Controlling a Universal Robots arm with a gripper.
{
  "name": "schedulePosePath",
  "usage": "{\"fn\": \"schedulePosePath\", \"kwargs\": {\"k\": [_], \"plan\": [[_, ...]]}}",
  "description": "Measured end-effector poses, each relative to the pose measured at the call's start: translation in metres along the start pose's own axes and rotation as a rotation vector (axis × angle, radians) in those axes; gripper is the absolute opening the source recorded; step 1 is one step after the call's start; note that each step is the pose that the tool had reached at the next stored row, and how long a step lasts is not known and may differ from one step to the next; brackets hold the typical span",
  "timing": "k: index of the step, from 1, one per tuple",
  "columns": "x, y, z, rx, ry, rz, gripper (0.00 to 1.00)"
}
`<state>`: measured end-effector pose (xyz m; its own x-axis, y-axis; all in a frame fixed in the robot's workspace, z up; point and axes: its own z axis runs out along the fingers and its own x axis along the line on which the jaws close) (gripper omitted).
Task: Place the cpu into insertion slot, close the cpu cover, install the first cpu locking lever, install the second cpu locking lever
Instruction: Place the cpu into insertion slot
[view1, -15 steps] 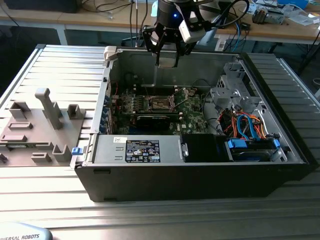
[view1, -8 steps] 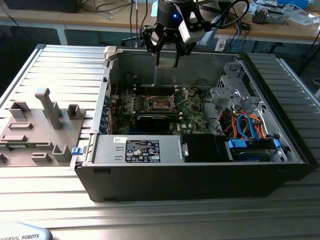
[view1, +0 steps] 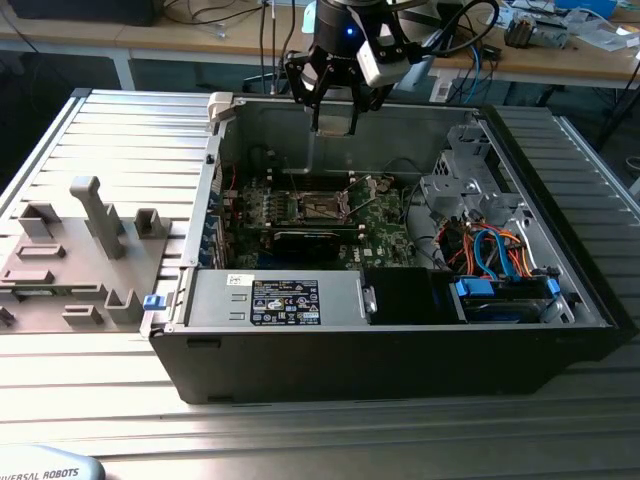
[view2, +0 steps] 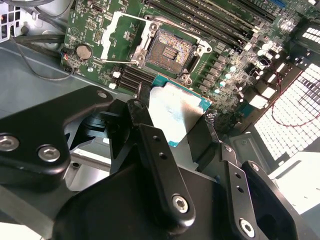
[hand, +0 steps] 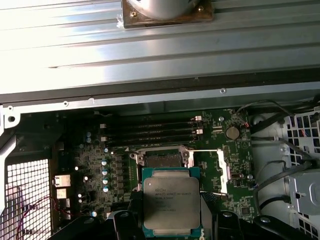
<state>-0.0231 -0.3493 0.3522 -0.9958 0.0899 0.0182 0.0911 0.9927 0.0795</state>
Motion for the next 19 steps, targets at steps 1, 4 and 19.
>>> {"fn": "schedulePosePath", "kwargs": {"k": [1, 4, 19], "plan": [[0.0000, 0.0000, 0.0000, 0.0001, 0.0000, 0.000, 0.54], [0.0000, 0.0000, 0.0000, 0.0005, -0.0001, 0.002, 0.54], [0.0000, 0.0000, 0.0000, 0.0005, -0.0009, 0.011, 0.54]]}}
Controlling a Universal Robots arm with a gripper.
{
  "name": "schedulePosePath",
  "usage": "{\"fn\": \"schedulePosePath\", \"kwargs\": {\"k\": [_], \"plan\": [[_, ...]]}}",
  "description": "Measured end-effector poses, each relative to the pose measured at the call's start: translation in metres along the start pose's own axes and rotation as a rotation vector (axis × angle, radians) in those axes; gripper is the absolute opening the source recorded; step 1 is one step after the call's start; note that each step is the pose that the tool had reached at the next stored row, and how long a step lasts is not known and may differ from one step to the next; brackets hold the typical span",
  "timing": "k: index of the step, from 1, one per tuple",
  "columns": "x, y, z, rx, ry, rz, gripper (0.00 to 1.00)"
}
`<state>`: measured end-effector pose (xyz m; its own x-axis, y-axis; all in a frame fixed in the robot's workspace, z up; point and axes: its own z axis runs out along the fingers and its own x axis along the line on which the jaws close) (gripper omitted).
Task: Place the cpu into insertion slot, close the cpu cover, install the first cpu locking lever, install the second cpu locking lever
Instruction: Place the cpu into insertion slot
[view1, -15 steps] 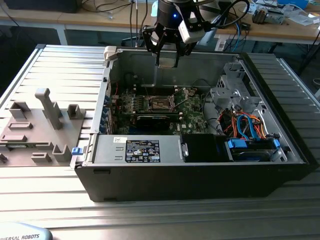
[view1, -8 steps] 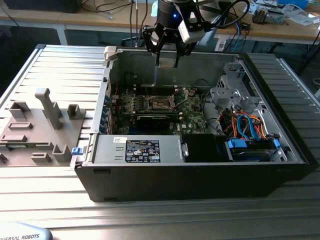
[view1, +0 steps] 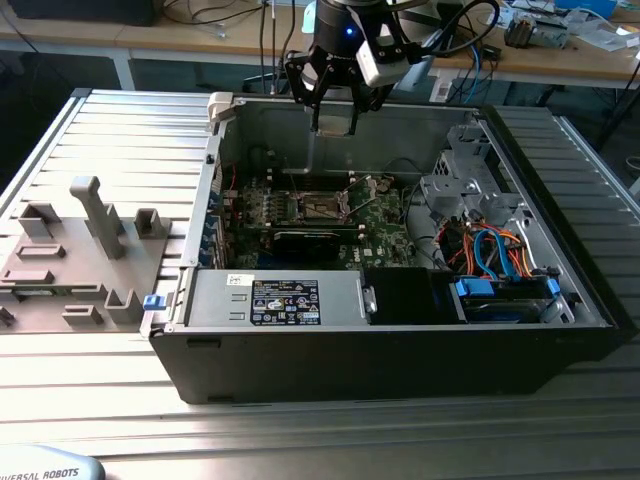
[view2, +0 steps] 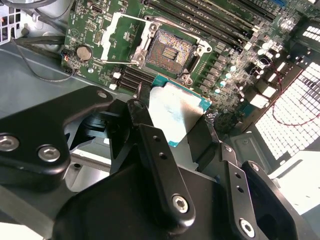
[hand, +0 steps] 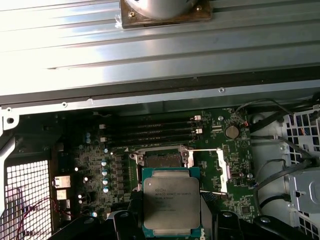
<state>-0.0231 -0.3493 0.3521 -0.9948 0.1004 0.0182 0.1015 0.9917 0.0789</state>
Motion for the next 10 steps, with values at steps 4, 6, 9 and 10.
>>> {"fn": "schedulePosePath", "kwargs": {"k": [4, 6, 9, 10], "plan": [[0.0000, 0.0000, 0.0000, 0.0000, -0.0002, 0.002, 0.54], [0.0000, 0.0000, 0.0000, -0.0001, -0.0002, 0.003, 0.54], [0.0000, 0.0000, 0.0000, -0.0001, -0.0005, 0.006, 0.54], [0.0000, 0.0000, 0.0000, -0.0001, -0.0005, 0.007, 0.54]]}}
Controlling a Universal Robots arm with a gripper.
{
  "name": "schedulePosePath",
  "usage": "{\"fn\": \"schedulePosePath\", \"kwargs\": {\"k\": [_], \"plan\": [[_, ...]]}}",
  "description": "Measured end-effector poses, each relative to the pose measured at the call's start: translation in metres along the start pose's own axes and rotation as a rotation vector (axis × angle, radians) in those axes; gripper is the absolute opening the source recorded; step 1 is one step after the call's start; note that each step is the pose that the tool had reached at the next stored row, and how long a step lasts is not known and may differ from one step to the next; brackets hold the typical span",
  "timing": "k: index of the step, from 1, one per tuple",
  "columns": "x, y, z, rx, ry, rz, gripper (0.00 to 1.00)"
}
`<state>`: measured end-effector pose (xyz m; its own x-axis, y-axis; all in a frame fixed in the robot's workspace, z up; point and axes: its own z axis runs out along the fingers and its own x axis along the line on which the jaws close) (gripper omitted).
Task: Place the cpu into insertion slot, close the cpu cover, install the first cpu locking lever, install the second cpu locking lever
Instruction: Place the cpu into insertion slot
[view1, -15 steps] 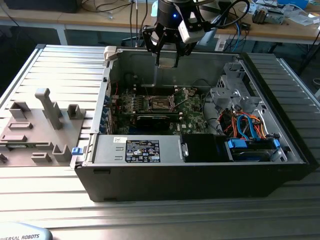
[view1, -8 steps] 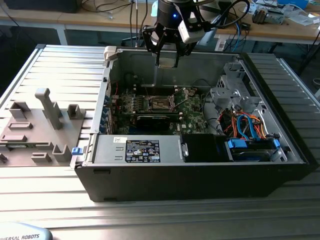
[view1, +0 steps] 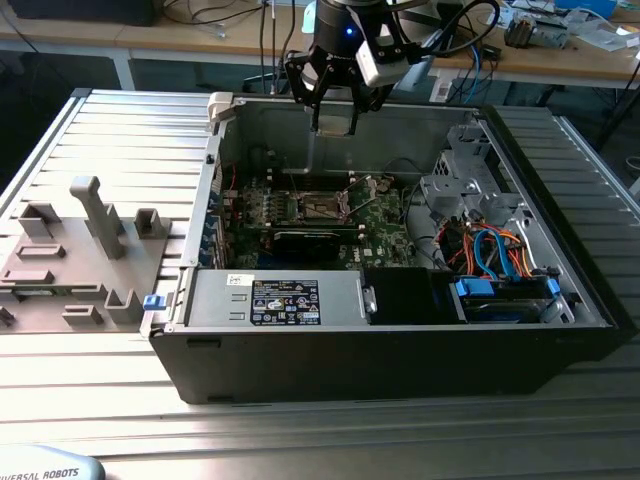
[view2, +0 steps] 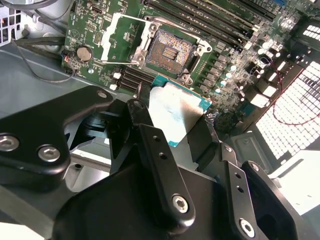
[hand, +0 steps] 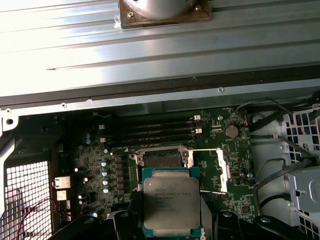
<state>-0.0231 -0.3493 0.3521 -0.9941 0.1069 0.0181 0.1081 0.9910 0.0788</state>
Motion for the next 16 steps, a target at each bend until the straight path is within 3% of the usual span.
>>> {"fn": "schedulePosePath", "kwargs": {"k": [16], "plan": [[0.0000, 0.0000, 0.0000, -0.0001, -0.0007, 0.008, 0.54]]}}
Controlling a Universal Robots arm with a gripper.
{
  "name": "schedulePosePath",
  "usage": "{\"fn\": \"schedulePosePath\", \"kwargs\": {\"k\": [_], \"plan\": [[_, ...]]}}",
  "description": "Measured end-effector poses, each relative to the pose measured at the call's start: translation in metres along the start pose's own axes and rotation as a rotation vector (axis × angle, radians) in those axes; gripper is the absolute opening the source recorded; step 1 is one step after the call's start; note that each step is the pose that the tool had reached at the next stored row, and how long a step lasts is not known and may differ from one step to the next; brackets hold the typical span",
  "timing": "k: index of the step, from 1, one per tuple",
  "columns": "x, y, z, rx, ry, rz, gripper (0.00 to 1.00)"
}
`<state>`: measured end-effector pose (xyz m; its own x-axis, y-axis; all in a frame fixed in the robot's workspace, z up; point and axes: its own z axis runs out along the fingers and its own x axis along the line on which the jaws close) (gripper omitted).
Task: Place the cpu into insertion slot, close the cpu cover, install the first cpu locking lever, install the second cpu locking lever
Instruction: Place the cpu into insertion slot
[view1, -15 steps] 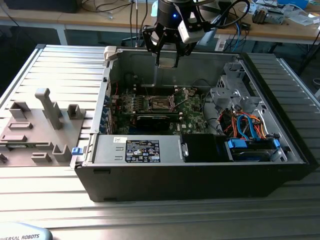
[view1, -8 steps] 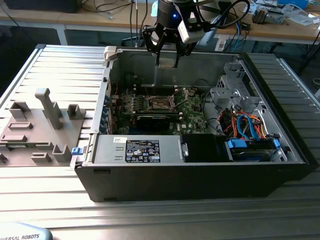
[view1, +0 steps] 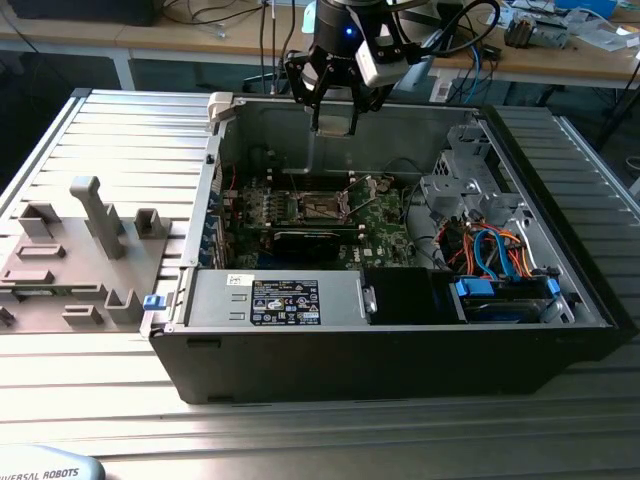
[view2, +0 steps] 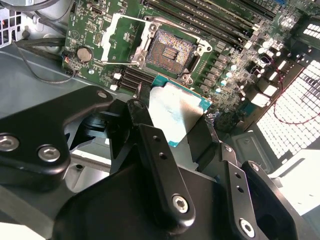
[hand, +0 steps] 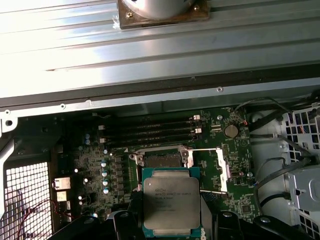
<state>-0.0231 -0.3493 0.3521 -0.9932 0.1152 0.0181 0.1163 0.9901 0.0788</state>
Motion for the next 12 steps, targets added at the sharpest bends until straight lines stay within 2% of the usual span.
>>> {"fn": "schedulePosePath", "kwargs": {"k": [12], "plan": [[0.0000, 0.0000, 0.0000, -0.0001, -0.0005, 0.006, 0.54]]}}
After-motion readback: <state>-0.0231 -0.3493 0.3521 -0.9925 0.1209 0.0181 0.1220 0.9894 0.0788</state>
